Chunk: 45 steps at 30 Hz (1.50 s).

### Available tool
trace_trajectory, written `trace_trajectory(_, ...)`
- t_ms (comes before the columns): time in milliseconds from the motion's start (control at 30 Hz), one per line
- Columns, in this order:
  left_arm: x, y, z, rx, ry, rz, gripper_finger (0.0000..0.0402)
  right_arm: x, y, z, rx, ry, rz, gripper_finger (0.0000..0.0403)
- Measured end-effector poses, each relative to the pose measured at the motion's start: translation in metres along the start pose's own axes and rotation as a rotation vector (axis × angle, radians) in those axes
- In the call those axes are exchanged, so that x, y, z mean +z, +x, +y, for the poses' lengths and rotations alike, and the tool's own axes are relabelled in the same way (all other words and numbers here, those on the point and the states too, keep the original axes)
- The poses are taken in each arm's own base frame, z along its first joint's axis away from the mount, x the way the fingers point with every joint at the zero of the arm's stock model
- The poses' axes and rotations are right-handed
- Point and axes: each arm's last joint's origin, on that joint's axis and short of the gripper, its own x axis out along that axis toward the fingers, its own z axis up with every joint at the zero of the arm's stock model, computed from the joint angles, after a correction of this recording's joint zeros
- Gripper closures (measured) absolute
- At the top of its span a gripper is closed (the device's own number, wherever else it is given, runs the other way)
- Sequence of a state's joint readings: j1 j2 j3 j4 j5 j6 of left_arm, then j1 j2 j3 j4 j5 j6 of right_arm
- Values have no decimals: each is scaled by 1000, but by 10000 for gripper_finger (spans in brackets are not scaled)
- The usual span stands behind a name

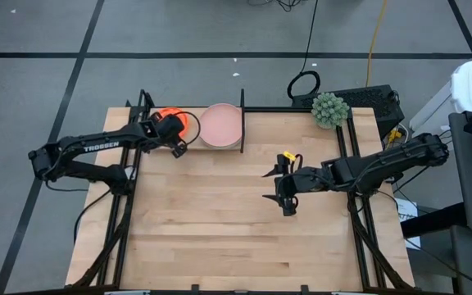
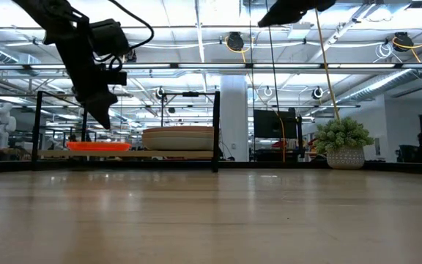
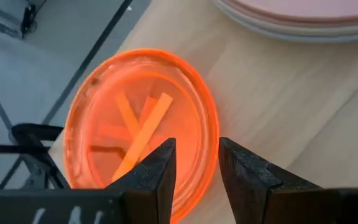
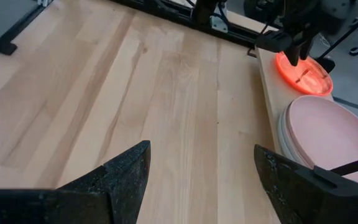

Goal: Place and stack plates onto a shelf
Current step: Return to Home Position

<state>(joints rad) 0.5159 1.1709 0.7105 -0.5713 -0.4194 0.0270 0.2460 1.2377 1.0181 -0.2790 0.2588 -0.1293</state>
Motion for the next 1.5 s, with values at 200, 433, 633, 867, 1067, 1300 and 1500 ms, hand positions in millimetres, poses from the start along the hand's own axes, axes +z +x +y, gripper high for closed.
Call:
trace_trajectory(200, 1, -9, -7, -137, -71, -46, 274, -1, 1, 0, -1, -7, -12, 138)
trace_trajectory(433, 9, -55, -26, -310, -56, -332, 275, 6, 0, -3, -18, -41, -80, 139)
trace_trajectory(633, -1, -98, -42, -435, -39, -502, 279, -3, 4, -1, -19, -50, -86, 186)
trace_trajectory(867, -26, -116, -62, -542, -23, -674, 348, -23, -7, -1, -36, -63, -158, 306)
trace_trajectory(1067, -50, -104, -76, -632, -29, -773, 396, -43, -27, -4, -51, -59, -214, 395)
trace_trajectory(1300, -71, -87, -85, -672, -25, -820, 397, -75, -36, -2, -70, -75, -280, 394)
trace_trajectory(1500, -84, -78, -89, -688, -6, -812, 397, -105, -39, -1, -78, -102, -264, 400)
